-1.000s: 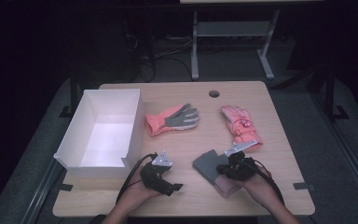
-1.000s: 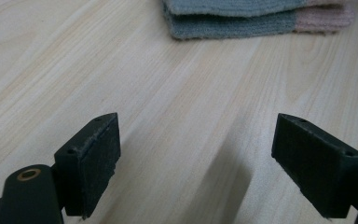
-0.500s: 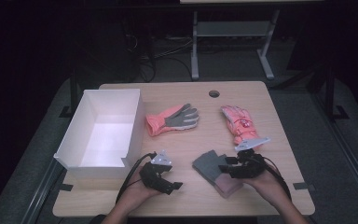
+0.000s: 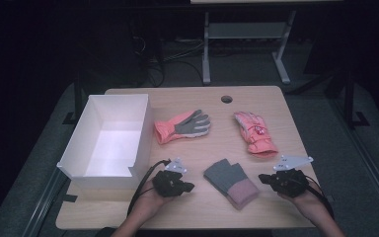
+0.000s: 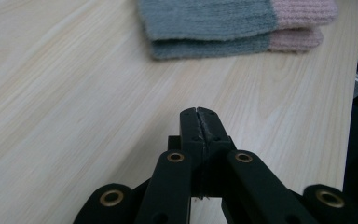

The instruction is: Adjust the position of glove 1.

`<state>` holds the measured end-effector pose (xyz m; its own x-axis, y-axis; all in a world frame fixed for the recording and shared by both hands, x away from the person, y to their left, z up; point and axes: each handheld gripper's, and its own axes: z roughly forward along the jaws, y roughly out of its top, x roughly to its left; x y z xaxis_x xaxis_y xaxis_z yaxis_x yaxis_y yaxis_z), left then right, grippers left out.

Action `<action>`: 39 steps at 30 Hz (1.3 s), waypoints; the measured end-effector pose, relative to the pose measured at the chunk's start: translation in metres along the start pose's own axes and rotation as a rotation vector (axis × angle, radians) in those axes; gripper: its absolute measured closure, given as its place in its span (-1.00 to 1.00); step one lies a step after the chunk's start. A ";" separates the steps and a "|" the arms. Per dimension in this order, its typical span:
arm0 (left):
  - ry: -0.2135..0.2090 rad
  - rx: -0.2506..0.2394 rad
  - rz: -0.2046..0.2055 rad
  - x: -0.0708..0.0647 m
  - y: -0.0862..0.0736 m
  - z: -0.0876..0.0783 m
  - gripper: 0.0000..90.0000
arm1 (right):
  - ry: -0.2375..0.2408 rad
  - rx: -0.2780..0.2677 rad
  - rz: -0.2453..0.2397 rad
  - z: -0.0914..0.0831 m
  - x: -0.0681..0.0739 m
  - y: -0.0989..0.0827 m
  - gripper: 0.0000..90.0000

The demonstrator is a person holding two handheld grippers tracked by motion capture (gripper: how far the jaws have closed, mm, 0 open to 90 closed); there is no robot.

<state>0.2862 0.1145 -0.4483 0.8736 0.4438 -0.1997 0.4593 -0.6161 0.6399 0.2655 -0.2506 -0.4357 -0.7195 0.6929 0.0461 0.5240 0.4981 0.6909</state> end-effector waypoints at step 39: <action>-0.001 0.040 0.047 0.001 0.047 0.049 0.99 | 0.186 0.131 -0.094 0.035 0.027 0.004 1.00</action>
<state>0.3172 0.0542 -0.4545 0.8945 0.4130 -0.1714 0.4240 -0.6617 0.6184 0.2640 -0.2115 -0.4564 -0.8330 0.5385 0.1268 0.4969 0.6274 0.5995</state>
